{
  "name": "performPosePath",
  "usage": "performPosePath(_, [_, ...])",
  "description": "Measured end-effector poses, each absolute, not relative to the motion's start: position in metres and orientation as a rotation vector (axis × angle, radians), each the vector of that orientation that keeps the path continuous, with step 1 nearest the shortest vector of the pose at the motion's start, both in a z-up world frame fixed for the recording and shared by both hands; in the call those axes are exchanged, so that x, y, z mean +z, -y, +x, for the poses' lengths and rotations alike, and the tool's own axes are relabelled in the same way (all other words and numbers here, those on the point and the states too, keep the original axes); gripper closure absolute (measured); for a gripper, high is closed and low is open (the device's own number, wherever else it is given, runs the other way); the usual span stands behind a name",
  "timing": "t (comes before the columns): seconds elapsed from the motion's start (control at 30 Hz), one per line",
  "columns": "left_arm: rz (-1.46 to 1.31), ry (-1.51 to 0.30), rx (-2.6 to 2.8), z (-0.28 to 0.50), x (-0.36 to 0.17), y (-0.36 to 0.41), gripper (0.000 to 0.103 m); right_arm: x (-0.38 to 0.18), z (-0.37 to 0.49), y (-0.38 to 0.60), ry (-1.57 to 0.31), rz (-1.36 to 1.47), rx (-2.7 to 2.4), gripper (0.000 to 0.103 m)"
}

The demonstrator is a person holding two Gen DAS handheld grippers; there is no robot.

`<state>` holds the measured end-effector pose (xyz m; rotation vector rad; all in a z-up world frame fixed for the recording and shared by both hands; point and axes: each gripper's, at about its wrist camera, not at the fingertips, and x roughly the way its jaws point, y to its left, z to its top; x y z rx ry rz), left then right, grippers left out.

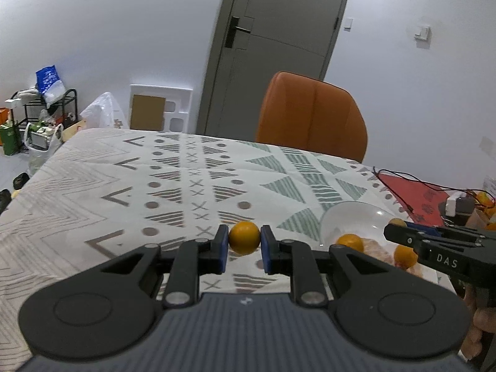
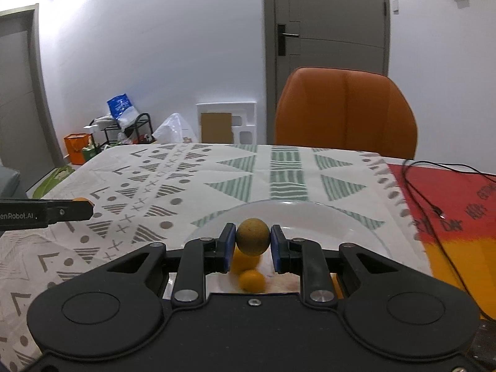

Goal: Organize fruits
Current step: 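Carry the mandarin and brown fruit into the white plate and open both tools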

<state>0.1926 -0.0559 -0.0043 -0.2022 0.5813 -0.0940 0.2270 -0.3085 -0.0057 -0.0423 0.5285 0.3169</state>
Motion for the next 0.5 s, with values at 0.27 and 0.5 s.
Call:
performPosePath(0.27, [-0.186,-0.585,-0.144,0.2,-0.006,0.087,0.083,-0.008,0.224,0.339,-0.529,-0.025,0.268,0.081])
performPosePath(0.5, [-0.165,-0.593,-0.17,0.207,-0.006,0.107,0.083,-0.013,0.226,0.356,-0.528,0.0,0.249,0.081])
